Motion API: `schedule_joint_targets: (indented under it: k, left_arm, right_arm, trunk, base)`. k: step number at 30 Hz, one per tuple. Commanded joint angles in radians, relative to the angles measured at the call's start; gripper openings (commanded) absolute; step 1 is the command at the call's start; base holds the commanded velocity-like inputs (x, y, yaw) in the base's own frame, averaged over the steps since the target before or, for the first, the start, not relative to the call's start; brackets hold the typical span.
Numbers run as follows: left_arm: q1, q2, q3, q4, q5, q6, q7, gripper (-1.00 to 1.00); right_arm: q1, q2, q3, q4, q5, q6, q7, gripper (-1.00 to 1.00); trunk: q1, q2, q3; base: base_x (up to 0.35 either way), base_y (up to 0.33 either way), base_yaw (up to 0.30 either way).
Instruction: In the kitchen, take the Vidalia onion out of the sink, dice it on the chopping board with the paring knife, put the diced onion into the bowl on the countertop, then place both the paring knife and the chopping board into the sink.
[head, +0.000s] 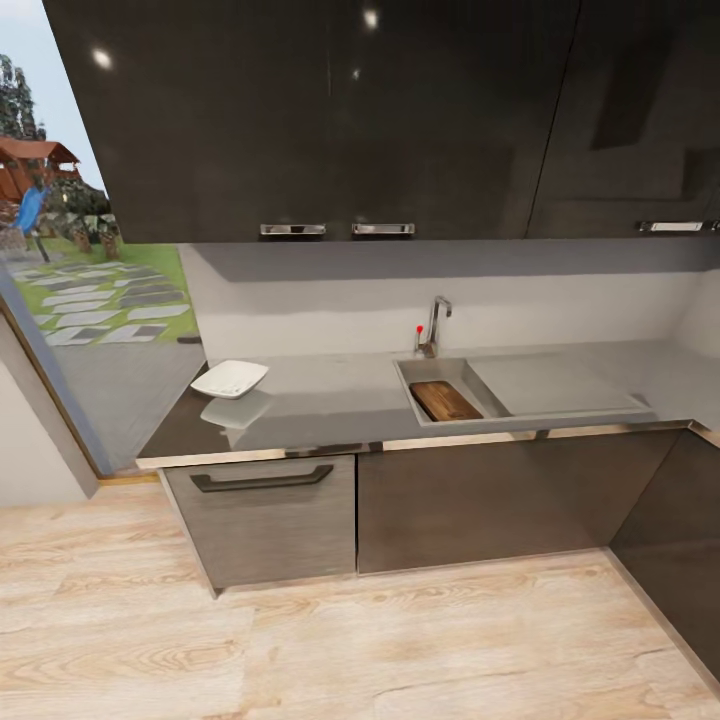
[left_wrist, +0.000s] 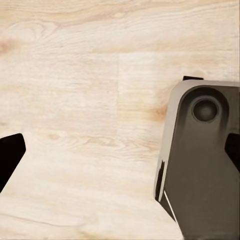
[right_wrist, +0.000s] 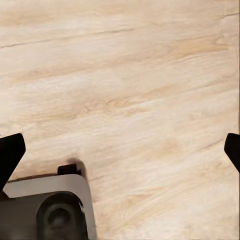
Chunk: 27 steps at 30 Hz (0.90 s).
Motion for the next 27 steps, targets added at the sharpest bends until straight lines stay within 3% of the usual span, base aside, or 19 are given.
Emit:
schedule_joint_targets:
  k: [1,2,4,6,8,11,12,16,20,27]
  left_arm:
    - [-0.001,0.001,0.005,0.015,0.007,-0.004,-0.002,1.0]
    - [-0.001,0.001,0.007,0.022,0.007,-0.004,-0.002,1.0]
    - [-0.001,0.002,0.024,0.05,0.008,-0.003,-0.002,1.0]
    - [-0.001,0.002,0.042,0.06,0.008,0.005,-0.004,1.0]
    - [-0.001,0.002,0.051,0.064,0.008,0.03,-0.009,1.0]
    - [-0.001,0.002,0.056,0.066,0.007,0.07,-0.034,1.0]
    - [-0.001,0.003,0.057,0.066,0.007,0.089,-0.08,1.0]
    - [-0.001,0.004,0.057,0.067,0.006,0.101,-0.138,1.0]
    - [-0.001,0.003,0.055,0.068,0.006,0.103,-0.146,1.0]
    - [-0.001,0.0,0.052,0.065,0.003,0.096,-0.152,1.0]
  right_arm:
    - [-0.001,-0.001,-0.007,0.002,-0.003,0.043,-0.002,1.0]
    - [-0.001,-0.001,-0.007,0.002,-0.01,0.065,-0.001,1.0]
    - [-0.001,-0.003,-0.008,0.003,-0.074,0.178,0.013,1.0]
    - [-0.001,-0.003,-0.008,0.005,-0.13,0.252,0.069,1.0]
    - [0.014,-0.004,-0.008,0.006,-0.155,0.291,0.127,1.0]
    - [0.044,-0.004,-0.008,0.006,-0.167,0.308,0.161,1.0]
    - [0.065,-0.003,-0.007,0.006,-0.17,0.314,0.176,1.0]
    - [0.096,0.001,-0.007,0.006,-0.172,0.329,0.207,1.0]
    - [0.102,0.003,-0.007,0.002,-0.173,0.37,0.206,1.0]
    - [0.103,0.003,-0.011,-0.004,-0.176,0.373,0.207,1.0]
  trunk:
    - [0.001,-0.002,-0.002]
    - [0.001,-0.002,-0.002]
    - [0.001,-0.002,-0.002]
    - [0.001,-0.002,-0.002]
    - [0.001,-0.002,-0.002]
    - [0.001,-0.002,-0.002]
    - [0.001,-0.002,-0.002]
    - [0.001,-0.002,-0.002]
    - [0.001,-0.002,-0.002]
    - [0.001,-0.002,-0.002]
  base:
    - [0.0,0.0,0.0]
    - [0.0,0.0,0.0]
    - [0.0,0.0,0.0]
    - [0.0,0.0,0.0]
    - [0.0,0.0,0.0]
    - [0.0,0.0,0.0]
    - [0.0,0.0,0.0]
    - [0.0,0.0,0.0]
    - [0.0,0.0,0.0]
    - [0.0,0.0,0.0]
